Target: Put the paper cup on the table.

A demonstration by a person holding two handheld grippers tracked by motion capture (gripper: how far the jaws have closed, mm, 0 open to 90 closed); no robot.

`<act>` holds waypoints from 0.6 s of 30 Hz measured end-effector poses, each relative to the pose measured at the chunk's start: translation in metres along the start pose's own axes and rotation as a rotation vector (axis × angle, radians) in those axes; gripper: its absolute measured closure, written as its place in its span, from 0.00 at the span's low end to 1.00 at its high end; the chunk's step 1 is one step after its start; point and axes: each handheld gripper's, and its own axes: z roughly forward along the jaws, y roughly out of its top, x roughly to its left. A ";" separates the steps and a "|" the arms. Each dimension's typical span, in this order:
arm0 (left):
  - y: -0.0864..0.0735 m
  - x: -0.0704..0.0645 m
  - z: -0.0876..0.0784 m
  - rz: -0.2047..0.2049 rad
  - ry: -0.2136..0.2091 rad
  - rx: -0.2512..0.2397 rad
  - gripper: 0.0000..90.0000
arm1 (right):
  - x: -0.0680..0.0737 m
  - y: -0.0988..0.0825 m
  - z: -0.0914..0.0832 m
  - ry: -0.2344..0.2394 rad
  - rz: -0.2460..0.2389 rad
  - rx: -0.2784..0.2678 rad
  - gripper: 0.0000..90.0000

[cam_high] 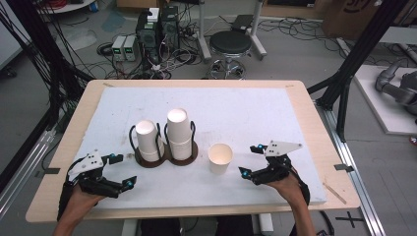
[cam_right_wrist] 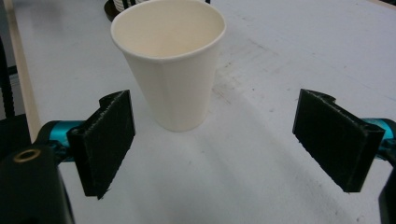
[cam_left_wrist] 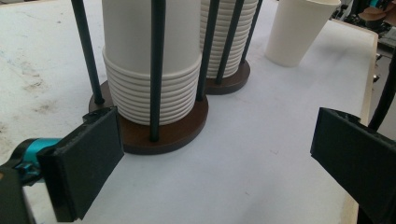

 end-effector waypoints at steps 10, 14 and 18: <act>0.001 -0.001 -0.002 0.001 0.008 -0.014 0.03 | -0.004 -0.006 -0.007 -0.050 0.028 -0.022 0.15; 0.001 -0.001 -0.002 -0.001 0.017 -0.017 0.03 | -0.007 -0.011 -0.010 -0.089 0.062 -0.040 0.15; 0.000 -0.002 -0.001 0.002 0.029 -0.012 0.03 | -0.010 -0.016 -0.012 -0.121 0.093 -0.049 0.15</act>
